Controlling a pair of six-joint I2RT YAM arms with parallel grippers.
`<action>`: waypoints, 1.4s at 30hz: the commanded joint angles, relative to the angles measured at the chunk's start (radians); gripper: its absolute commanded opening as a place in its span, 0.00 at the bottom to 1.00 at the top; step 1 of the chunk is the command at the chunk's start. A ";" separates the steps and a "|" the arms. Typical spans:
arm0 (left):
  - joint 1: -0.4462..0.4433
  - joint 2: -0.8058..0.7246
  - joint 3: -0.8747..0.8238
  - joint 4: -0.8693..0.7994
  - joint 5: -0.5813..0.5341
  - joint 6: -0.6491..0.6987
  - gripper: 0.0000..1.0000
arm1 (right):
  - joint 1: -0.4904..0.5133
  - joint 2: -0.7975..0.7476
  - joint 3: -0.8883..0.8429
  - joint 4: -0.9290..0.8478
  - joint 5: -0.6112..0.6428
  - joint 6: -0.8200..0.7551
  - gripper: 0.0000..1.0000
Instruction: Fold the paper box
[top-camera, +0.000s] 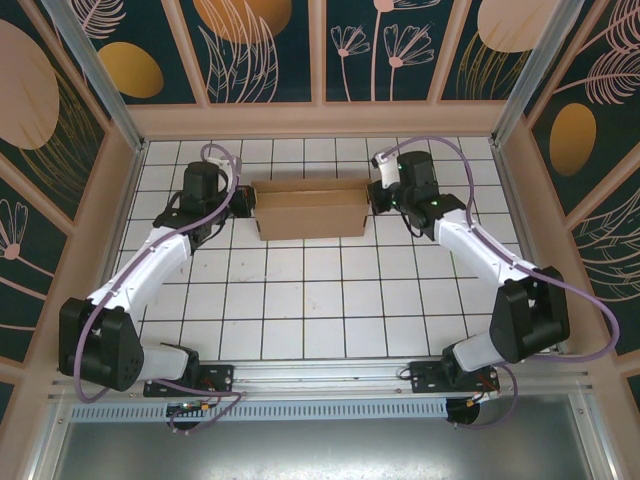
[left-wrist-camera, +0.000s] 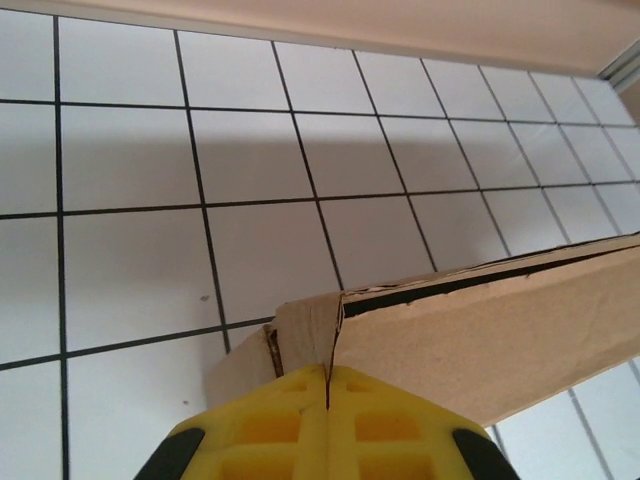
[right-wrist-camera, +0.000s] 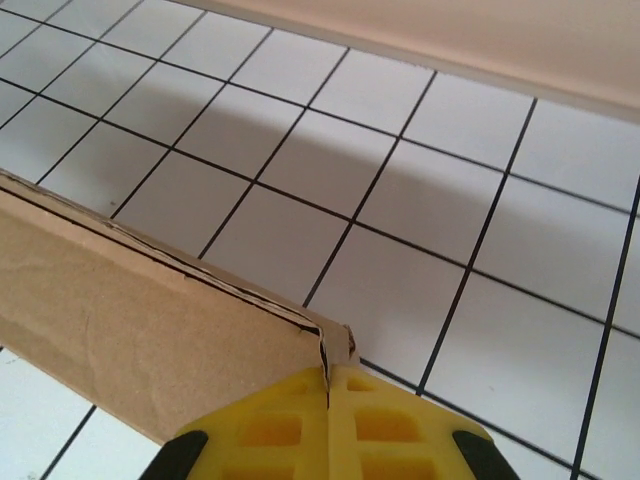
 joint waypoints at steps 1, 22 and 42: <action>-0.008 0.013 0.049 -0.055 0.031 -0.118 0.00 | 0.012 0.011 0.073 -0.097 0.019 0.104 0.00; -0.008 0.027 -0.015 -0.021 0.067 -0.230 0.00 | 0.001 0.137 0.229 -0.260 -0.035 0.359 0.00; -0.008 0.000 -0.015 -0.038 0.046 -0.237 0.00 | 0.029 0.083 0.124 -0.207 0.056 0.390 0.00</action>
